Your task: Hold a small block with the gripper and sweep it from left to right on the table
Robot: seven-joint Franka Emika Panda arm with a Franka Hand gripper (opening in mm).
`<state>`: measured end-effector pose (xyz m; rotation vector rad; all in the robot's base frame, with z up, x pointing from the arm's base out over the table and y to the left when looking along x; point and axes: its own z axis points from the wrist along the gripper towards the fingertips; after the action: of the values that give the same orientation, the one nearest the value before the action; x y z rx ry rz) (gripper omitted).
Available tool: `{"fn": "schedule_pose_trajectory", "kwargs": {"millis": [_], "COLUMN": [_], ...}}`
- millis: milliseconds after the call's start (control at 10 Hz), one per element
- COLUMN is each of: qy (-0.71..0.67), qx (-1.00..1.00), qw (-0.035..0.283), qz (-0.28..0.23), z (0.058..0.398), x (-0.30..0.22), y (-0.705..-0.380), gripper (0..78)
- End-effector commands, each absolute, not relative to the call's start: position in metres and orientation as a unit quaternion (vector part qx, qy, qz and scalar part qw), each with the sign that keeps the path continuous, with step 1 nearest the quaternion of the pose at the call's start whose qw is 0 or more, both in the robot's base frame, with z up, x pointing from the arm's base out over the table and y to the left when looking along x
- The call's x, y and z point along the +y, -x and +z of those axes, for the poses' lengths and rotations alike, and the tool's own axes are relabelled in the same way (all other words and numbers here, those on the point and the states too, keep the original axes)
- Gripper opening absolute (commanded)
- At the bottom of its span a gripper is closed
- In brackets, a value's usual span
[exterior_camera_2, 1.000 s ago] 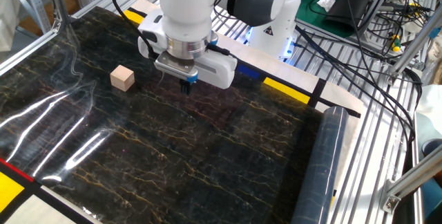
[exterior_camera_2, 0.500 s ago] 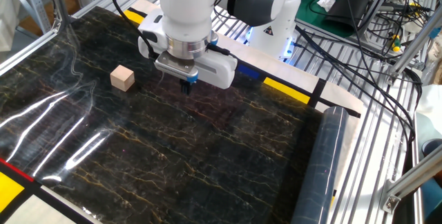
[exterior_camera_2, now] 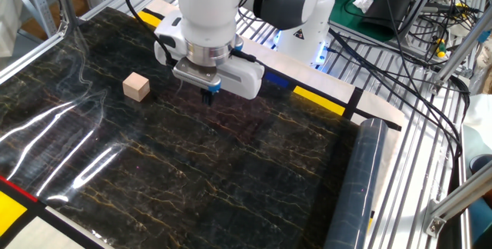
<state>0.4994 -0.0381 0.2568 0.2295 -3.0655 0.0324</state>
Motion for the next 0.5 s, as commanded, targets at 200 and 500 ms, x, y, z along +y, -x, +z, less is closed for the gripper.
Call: {"fn": "schedule_pose_trajectory", "kwargs": {"millis": [200,500], "qy": [-0.076,-0.076], "qx": [-0.996,-0.996], "qw": [0.043,0.053], "qz": [0.013,0.018], "z": [0.231,0.217], "x": [-0.064,-0.092], "y": [-0.495,-0.491], "gripper": [0.0,0.0]}}
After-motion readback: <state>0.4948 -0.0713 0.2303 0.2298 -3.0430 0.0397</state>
